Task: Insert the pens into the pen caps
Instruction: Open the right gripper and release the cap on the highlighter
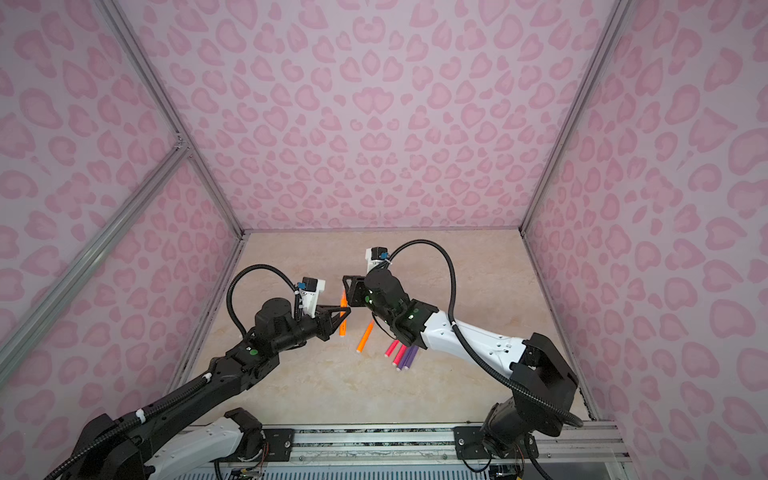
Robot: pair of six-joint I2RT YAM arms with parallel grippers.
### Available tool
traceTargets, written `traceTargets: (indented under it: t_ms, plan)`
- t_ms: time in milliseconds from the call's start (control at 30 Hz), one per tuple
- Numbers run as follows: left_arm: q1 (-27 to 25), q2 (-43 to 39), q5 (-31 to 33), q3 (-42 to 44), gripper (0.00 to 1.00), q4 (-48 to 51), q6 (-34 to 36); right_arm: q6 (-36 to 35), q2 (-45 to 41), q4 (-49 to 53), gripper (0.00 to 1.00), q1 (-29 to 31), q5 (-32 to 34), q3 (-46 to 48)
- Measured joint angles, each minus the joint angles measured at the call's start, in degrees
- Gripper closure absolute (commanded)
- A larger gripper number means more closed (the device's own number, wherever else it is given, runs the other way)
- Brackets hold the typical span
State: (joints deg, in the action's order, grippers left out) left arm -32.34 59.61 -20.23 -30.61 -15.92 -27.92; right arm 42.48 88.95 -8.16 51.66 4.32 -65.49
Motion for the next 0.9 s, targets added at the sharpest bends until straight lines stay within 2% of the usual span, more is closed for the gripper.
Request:
traceTargets:
  t_ms: [200,567,900]
  plan:
    - [-0.37,1.09,0.7,-0.85,0.97,0.63,0.61,-0.04,2.56,2.1,0.59,0.09,-1.36,-2.89]
    - [-0.79,1.27,1.31,-1.11,0.97,2.36,1.05,-0.52,4.13,3.72,0.99,0.2,-2.6,-4.17]
    - [-1.05,1.33,0.92,-1.14,0.97,3.28,1.18,-0.63,2.32,1.4,1.0,1.49,-0.94,-0.46]
